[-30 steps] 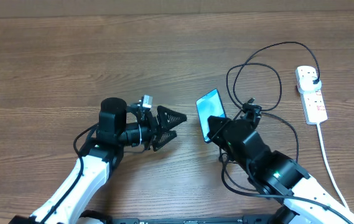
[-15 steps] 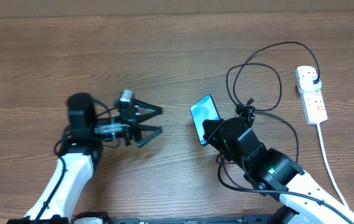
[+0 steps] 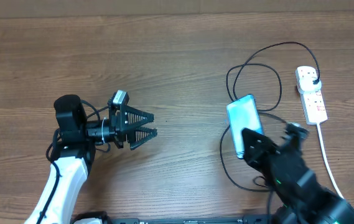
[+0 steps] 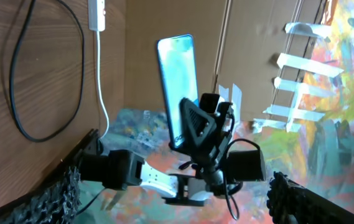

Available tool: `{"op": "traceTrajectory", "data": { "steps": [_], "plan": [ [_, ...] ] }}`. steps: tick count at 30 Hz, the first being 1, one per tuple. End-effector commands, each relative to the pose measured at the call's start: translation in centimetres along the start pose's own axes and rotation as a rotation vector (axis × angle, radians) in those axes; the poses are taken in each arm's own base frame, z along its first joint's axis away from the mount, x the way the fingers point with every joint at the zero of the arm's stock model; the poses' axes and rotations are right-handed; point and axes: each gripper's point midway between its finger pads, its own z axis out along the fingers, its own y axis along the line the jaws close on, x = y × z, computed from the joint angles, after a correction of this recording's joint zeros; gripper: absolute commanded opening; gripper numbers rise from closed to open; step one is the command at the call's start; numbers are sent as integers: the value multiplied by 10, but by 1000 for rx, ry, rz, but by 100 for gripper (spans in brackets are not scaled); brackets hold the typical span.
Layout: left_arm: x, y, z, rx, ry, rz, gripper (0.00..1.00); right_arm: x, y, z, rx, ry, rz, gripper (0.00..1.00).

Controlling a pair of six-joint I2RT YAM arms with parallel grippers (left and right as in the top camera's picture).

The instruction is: Plug charger to phone and switch on socket

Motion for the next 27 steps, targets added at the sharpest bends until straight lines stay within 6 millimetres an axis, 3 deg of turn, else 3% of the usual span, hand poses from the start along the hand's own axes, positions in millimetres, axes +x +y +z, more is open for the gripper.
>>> {"op": "traceTrajectory", "data": {
  "steps": [1, 7, 13, 23, 27],
  "plan": [
    [18, -12, 3, 9, 37, 78, 100, -22, 5, -13, -25, -96, 102, 4],
    [38, -29, 2, 10, 37, 140, 100, -9, 10, 5, -78, -54, 255, 4],
    [56, -36, -1, 11, 24, 183, 100, 23, 25, 34, -205, 58, 272, 4],
    [24, -25, -8, -49, -142, 161, 99, 53, 61, 64, -349, 201, 281, 4],
    [17, -22, -9, -65, -186, 128, 100, 82, 77, 82, -386, 364, 348, 4]
  ]
}}
